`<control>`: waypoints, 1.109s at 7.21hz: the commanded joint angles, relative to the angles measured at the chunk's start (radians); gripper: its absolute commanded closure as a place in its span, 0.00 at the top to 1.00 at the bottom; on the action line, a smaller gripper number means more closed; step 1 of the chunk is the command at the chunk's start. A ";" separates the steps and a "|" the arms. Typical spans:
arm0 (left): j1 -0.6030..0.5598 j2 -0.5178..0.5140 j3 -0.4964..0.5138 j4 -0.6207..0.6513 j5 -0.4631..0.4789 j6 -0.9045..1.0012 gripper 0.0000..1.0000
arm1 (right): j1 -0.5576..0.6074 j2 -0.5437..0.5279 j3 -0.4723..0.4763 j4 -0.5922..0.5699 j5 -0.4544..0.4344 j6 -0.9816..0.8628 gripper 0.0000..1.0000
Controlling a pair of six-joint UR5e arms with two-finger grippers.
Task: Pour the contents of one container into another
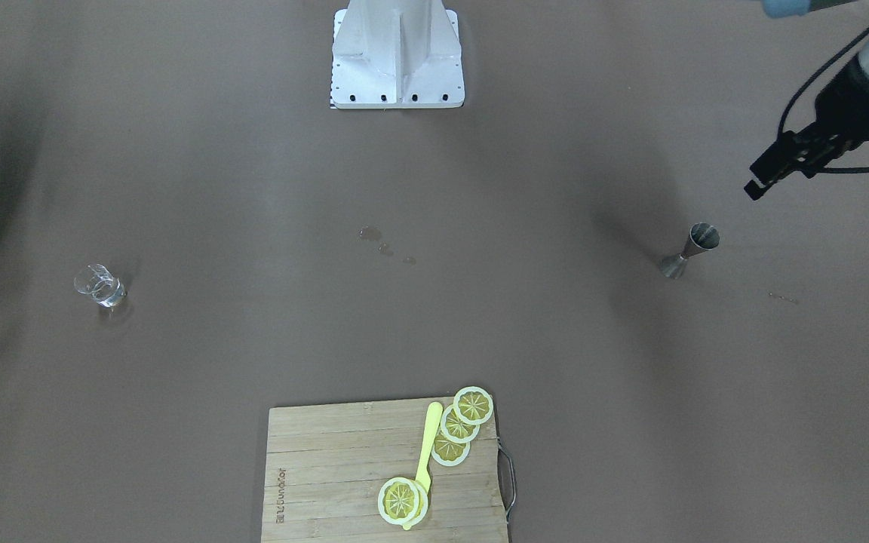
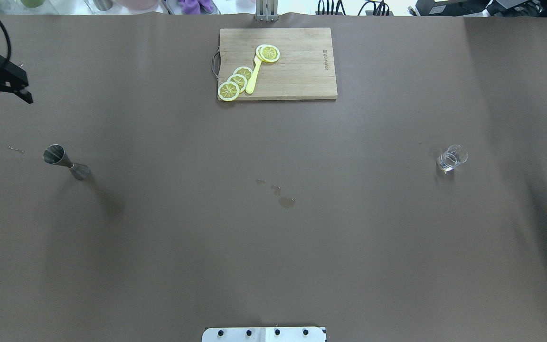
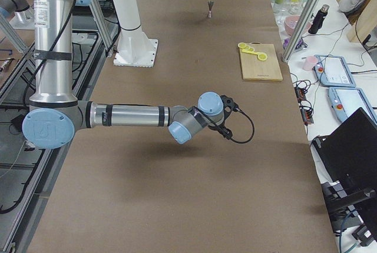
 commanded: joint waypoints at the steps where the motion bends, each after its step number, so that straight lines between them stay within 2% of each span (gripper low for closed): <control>1: 0.199 -0.044 -0.067 -0.005 0.194 -0.215 0.99 | -0.002 0.002 -0.027 0.031 0.072 0.027 1.00; 2: 0.239 -0.061 -0.085 -0.006 0.201 -0.288 0.99 | -0.002 0.001 -0.027 0.031 0.097 0.064 1.00; 3: 0.287 -0.052 -0.115 -0.012 0.252 -0.328 0.99 | -0.002 0.002 -0.027 0.033 0.105 0.067 1.00; 5: 0.414 0.034 -0.204 -0.035 0.386 -0.411 0.99 | -0.011 0.022 -0.068 0.132 0.099 0.068 1.00; 7: 0.543 0.083 -0.243 -0.046 0.486 -0.527 0.99 | -0.011 0.034 -0.084 0.149 0.100 0.086 1.00; 8: 0.624 0.136 -0.276 -0.048 0.577 -0.582 0.99 | -0.016 0.036 -0.084 0.157 0.099 0.142 1.00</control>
